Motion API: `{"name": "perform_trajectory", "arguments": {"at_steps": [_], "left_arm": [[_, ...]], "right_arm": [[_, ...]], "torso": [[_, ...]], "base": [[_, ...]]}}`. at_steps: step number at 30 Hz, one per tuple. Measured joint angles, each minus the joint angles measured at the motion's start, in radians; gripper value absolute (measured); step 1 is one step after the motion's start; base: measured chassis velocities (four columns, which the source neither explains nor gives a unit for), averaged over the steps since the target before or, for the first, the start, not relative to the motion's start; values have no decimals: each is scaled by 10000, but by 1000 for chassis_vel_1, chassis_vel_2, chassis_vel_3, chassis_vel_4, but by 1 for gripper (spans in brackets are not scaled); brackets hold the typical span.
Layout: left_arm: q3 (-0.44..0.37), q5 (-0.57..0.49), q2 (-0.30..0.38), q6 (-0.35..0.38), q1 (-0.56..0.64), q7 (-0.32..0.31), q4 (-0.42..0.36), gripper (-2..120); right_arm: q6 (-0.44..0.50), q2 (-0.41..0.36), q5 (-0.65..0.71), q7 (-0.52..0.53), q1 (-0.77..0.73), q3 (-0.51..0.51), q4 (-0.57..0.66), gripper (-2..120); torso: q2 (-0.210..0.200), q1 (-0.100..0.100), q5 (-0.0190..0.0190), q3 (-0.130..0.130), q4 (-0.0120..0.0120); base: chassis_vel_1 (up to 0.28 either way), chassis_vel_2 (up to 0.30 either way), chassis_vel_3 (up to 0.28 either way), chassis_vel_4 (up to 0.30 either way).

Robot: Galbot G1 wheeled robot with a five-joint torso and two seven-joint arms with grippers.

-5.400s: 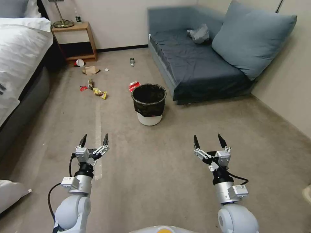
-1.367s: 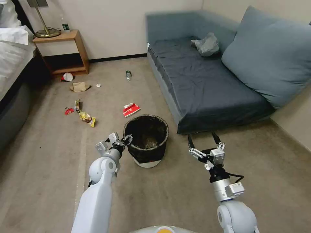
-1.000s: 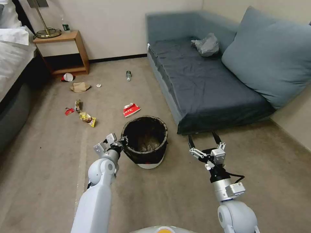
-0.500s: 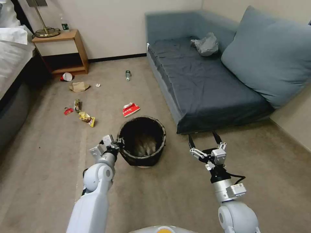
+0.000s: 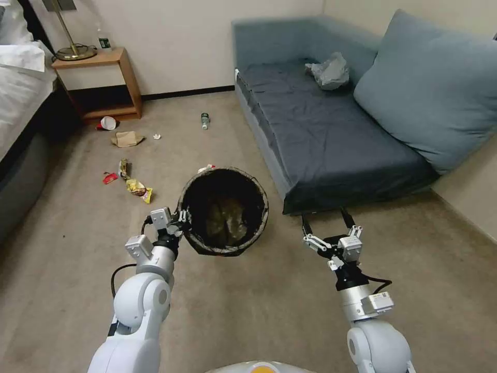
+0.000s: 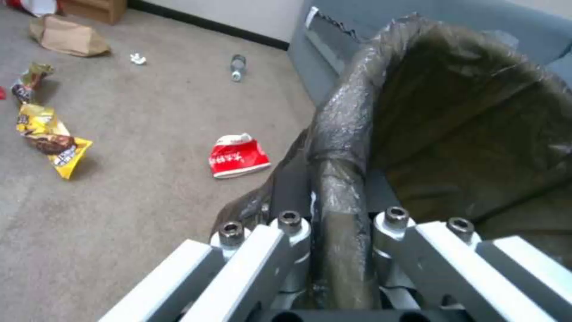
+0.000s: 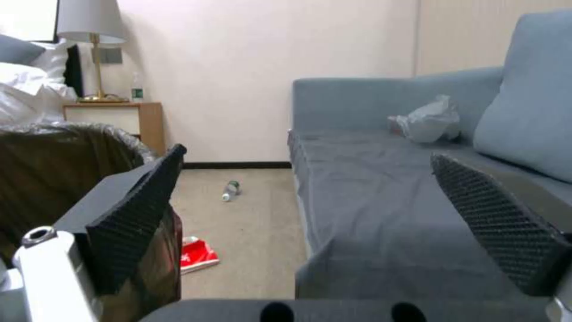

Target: Pick up the trash can from the floor.

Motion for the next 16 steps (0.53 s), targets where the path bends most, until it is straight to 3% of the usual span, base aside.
{"name": "perform_trajectory", "arguments": {"at_steps": [16], "left_arm": [[232, 128, -124, -268, -41, -42, 337, 5]], "right_arm": [[10, 14, 58, 4, -44, -11, 2, 100]], "torso": [[0, 0, 1, 0, 0]], "base": [[0, 0, 0, 0]]}}
